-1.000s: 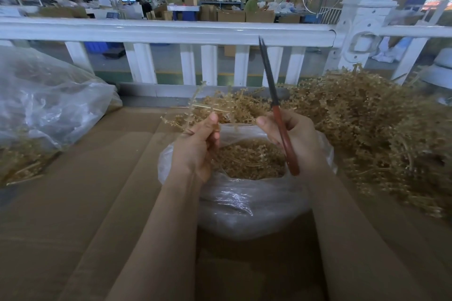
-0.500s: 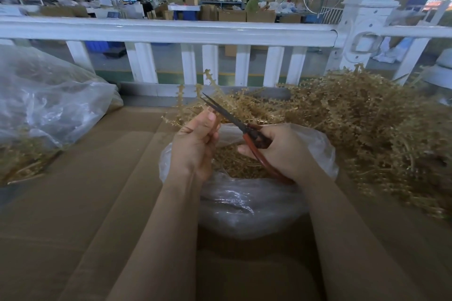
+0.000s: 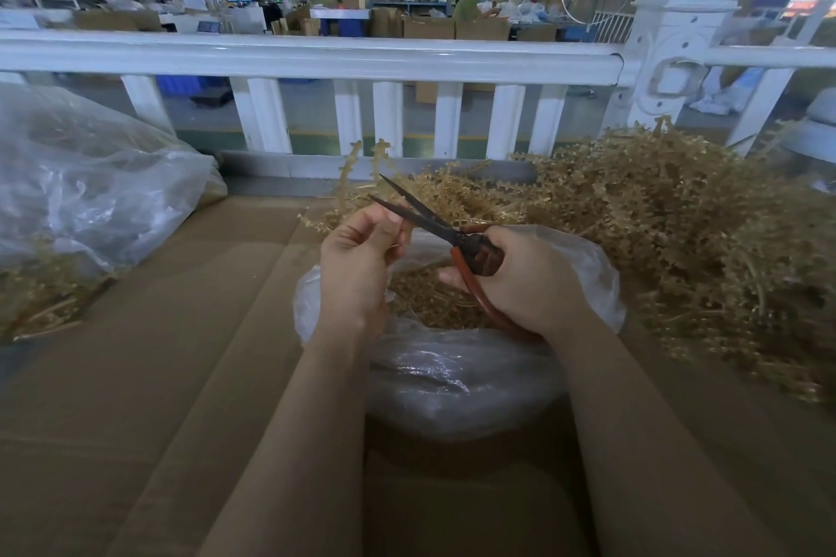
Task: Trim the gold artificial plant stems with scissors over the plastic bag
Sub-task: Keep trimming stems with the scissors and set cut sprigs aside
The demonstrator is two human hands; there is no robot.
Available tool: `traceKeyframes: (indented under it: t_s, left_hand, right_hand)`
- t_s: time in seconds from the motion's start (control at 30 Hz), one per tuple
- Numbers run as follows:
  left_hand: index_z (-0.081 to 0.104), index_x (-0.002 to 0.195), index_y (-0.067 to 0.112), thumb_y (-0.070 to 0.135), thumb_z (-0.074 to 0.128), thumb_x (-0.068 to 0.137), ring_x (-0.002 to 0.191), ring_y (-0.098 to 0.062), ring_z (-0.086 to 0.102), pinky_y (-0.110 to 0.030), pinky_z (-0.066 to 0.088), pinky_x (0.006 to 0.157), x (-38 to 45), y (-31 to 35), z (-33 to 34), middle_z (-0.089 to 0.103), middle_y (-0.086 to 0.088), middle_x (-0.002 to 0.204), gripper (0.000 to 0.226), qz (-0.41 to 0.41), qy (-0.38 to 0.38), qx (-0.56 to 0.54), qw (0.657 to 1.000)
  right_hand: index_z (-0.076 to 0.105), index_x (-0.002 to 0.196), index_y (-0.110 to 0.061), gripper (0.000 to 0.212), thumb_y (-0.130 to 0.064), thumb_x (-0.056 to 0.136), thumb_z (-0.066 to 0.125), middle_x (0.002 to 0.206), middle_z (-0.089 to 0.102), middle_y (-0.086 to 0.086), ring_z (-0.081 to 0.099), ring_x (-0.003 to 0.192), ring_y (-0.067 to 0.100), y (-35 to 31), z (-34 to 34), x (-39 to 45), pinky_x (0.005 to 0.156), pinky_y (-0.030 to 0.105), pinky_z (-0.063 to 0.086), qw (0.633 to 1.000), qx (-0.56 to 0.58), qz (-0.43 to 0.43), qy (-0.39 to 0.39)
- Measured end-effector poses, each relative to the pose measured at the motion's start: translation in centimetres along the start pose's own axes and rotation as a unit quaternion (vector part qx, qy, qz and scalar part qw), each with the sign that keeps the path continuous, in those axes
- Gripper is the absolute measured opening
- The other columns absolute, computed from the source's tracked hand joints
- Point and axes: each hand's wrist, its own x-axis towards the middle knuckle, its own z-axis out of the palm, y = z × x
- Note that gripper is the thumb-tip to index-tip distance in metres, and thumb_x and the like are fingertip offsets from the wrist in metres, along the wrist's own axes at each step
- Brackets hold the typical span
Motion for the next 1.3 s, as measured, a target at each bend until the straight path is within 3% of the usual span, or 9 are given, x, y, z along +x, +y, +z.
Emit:
traceKeyframes:
  t_s: [0.13,0.27,0.5,0.7,0.8,0.87,1.0,1.13,1.3]
  left_hand:
    - [0.058,0.062,0.019,0.001,0.053,0.099,0.063,-0.012,0.043,-0.025,0.038,0.065,0.07,-0.23,-0.11,0.052,0.002,0.061,0.042,0.046,-0.001,0.028,0.999]
    - [0.060,0.064,0.016,0.001,0.054,0.098,0.063,-0.013,0.047,-0.025,0.043,0.068,0.19,-0.39,-0.26,0.055,0.002,0.061,0.037,0.061,0.015,0.051,0.997]
    - [0.065,0.076,0.011,0.002,0.056,0.097,0.067,-0.013,0.050,-0.022,0.045,0.068,0.05,-0.20,-0.18,0.056,-0.004,0.068,0.025,0.054,0.027,0.040,0.997]
    - [0.065,0.094,-0.006,0.001,0.057,0.097,0.066,-0.011,0.050,-0.019,0.046,0.069,0.13,-0.22,-0.17,0.056,-0.002,0.070,0.011,0.058,0.031,0.026,0.997]
    - [0.064,0.093,-0.003,0.002,0.057,0.097,0.066,-0.009,0.052,-0.018,0.046,0.068,0.09,-0.18,-0.21,0.057,-0.002,0.070,0.010,0.060,0.029,0.028,0.997]
    - [0.063,0.088,0.001,0.002,0.057,0.097,0.065,-0.008,0.052,-0.018,0.047,0.068,0.07,-0.12,-0.19,0.057,-0.001,0.070,0.012,0.058,0.026,0.024,0.998]
    - [0.063,0.077,0.009,0.002,0.056,0.098,0.065,-0.009,0.050,-0.020,0.045,0.067,0.14,-0.16,-0.19,0.056,0.003,0.066,0.022,0.057,0.010,0.012,0.998]
    - [0.062,0.076,0.011,0.003,0.055,0.098,0.065,-0.008,0.049,-0.021,0.045,0.068,0.18,-0.20,-0.27,0.056,0.006,0.065,0.024,0.055,0.000,0.005,0.998]
    - [0.060,0.073,0.012,0.002,0.053,0.099,0.065,-0.009,0.047,-0.022,0.043,0.067,0.23,-0.36,-0.37,0.054,0.006,0.064,0.029,0.054,-0.017,-0.002,0.998]
  right_hand:
    - [0.061,0.088,-0.040,0.041,-0.078,0.073,0.067,0.071,0.063,-0.022,0.057,0.068,-0.006,-0.06,0.02,-0.12,0.054,0.018,0.038,1.000,-0.008,-0.007,0.005]
    - [0.051,0.078,-0.052,0.033,-0.080,0.072,0.065,0.073,0.059,-0.038,0.055,0.065,-0.010,-0.54,-0.28,-0.36,0.052,0.012,0.031,0.999,-0.018,-0.018,0.022]
    - [0.059,0.080,-0.045,0.045,-0.088,0.066,0.056,0.063,0.061,-0.022,0.056,0.063,-0.005,-0.62,-0.17,-0.32,0.052,0.017,0.035,0.998,-0.034,-0.029,0.041]
    - [0.047,0.067,-0.050,0.036,-0.084,0.067,0.061,0.070,0.054,-0.048,0.054,0.076,-0.020,-0.70,-0.06,-0.24,0.057,0.005,0.040,0.997,-0.024,-0.034,0.061]
    - [0.044,0.064,-0.047,0.041,-0.085,0.068,0.059,0.063,0.059,-0.031,0.055,0.077,-0.018,-0.53,0.09,-0.28,0.043,0.013,0.035,0.996,-0.025,-0.038,0.079]
    - [0.046,0.068,-0.049,0.039,-0.087,0.068,0.055,0.055,0.056,-0.021,0.056,0.076,-0.014,-0.45,0.10,-0.34,0.045,0.011,0.030,0.995,-0.026,-0.040,0.087]
    - [0.049,0.068,-0.047,0.040,-0.087,0.068,0.054,0.054,0.054,-0.019,0.058,0.070,-0.008,-0.49,-0.03,-0.25,0.045,0.011,0.031,0.995,-0.034,-0.035,0.089]
    - [0.068,0.085,-0.031,0.056,-0.084,0.070,0.056,0.062,0.061,-0.013,0.058,0.061,0.001,-0.23,0.11,-0.16,0.056,0.025,0.051,0.993,-0.059,-0.031,0.093]
    - [0.063,0.084,-0.037,0.051,-0.085,0.070,0.054,0.063,0.061,-0.016,0.057,0.061,-0.001,-0.51,-0.18,-0.34,0.052,0.019,0.045,0.994,-0.061,-0.038,0.083]
